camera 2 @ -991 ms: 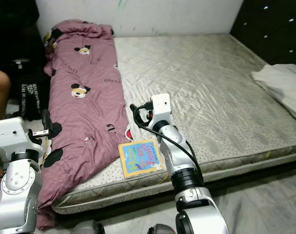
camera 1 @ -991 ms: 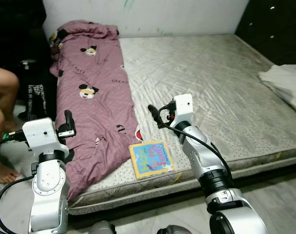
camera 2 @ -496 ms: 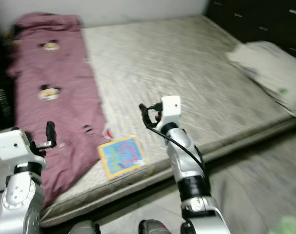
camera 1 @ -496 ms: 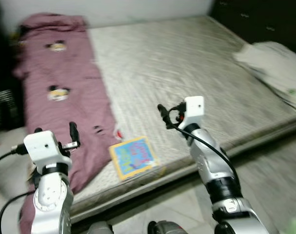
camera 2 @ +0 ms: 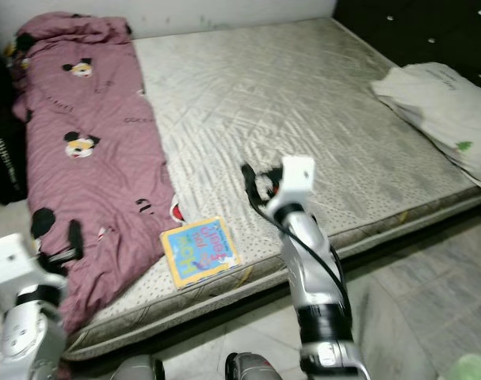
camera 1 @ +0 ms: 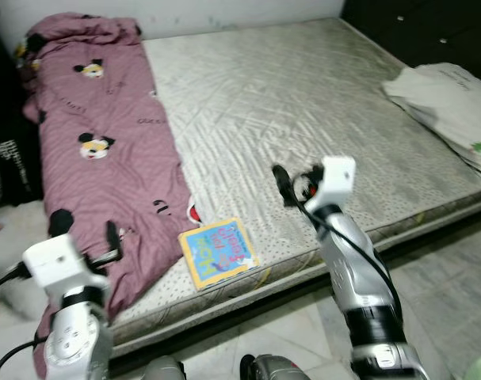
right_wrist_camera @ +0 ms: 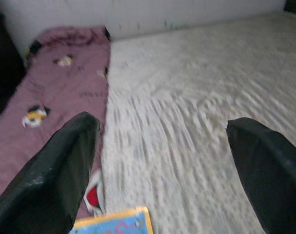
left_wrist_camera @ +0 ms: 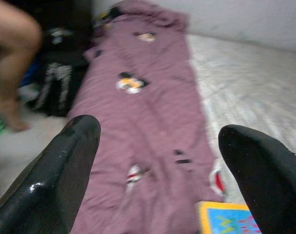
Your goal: Clean up the room
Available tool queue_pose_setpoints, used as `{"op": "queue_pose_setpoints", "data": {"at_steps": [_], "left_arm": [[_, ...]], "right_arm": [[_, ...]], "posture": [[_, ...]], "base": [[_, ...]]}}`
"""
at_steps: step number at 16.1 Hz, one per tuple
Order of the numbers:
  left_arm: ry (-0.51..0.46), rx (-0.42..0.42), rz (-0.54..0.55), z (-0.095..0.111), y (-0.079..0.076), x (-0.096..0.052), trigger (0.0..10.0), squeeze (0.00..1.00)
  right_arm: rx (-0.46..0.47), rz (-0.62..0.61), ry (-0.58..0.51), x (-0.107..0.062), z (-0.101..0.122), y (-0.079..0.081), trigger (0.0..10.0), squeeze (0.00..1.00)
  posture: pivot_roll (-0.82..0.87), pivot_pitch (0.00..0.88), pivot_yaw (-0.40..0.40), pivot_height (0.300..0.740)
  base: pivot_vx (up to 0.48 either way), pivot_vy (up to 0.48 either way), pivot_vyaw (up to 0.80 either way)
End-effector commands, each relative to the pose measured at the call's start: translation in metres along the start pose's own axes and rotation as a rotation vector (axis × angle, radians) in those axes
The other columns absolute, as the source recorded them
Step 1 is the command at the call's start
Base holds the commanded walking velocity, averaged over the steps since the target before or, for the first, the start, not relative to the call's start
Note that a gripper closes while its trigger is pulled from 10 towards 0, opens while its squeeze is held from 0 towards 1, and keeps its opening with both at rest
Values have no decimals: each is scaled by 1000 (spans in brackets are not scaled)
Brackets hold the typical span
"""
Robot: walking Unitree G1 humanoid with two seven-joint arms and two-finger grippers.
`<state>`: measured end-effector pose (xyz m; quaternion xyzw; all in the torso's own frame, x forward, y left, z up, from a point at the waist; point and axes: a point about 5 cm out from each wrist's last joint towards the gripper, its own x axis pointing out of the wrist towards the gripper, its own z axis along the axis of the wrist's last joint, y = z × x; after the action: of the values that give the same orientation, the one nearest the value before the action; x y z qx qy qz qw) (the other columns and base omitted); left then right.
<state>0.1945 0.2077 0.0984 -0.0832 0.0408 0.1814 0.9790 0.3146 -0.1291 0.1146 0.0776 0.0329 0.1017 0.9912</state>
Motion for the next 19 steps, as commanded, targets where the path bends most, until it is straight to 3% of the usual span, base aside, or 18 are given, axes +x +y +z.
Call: {"op": "queue_pose_setpoints", "data": {"at_steps": [1, 13, 19], "left_arm": [[39, -25, 8, -5, 0, -2, 10000, 0], [26, -20, -57, 3, -8, 3, 10000, 0], [25, -17, -59, 4, -8, 4, 10000, 0]], "right_arm": [[-8, -15, -12, -2, 4, -1, 10000, 0], [-33, 17, -11, 1, 7, 6, 10000, 0], [-28, 37, -4, 2, 6, 8, 10000, 0]], "posture": [[7, 103, -27, 740], [7, 120, -32, 740], [13, 118, -35, 680]], "base": [[0, 0, 0], [0, 0, 0], [0, 0, 0]]}}
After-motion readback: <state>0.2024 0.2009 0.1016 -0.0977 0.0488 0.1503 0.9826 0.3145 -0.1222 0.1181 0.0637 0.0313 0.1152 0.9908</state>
